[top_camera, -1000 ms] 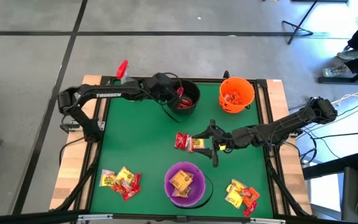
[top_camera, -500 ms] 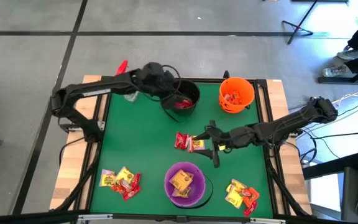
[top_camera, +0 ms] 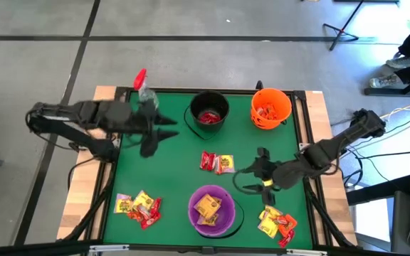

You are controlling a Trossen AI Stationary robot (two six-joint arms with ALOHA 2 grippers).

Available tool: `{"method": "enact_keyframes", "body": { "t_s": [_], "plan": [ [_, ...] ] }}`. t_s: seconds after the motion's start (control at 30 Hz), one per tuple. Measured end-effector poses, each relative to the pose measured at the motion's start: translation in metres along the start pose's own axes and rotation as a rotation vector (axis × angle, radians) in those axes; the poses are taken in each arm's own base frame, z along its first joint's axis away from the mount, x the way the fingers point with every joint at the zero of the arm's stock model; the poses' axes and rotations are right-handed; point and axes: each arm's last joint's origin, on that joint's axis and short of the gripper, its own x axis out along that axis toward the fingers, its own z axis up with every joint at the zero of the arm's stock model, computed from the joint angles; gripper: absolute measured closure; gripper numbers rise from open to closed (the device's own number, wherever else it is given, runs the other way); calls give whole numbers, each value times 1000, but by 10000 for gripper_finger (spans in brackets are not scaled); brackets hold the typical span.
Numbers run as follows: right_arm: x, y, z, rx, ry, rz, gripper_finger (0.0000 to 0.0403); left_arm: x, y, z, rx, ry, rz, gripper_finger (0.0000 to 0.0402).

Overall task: Organize candy in baskets
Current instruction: Put the orange candy pack into the orange bucket

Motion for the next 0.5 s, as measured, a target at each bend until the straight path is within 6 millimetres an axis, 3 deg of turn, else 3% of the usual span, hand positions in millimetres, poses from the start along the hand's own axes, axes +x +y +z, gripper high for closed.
{"method": "enact_keyframes", "body": {
  "t_s": [0.23, 0.5],
  "plan": [
    [18, 10, -48, 227, 381, 119, 162, 9, -39, -46, 27, 14, -55, 230],
    [31, 42, -98, 283, 670, 106, 162, 20, -55, -91, 31, -43, -29, 230]
  ]
}}
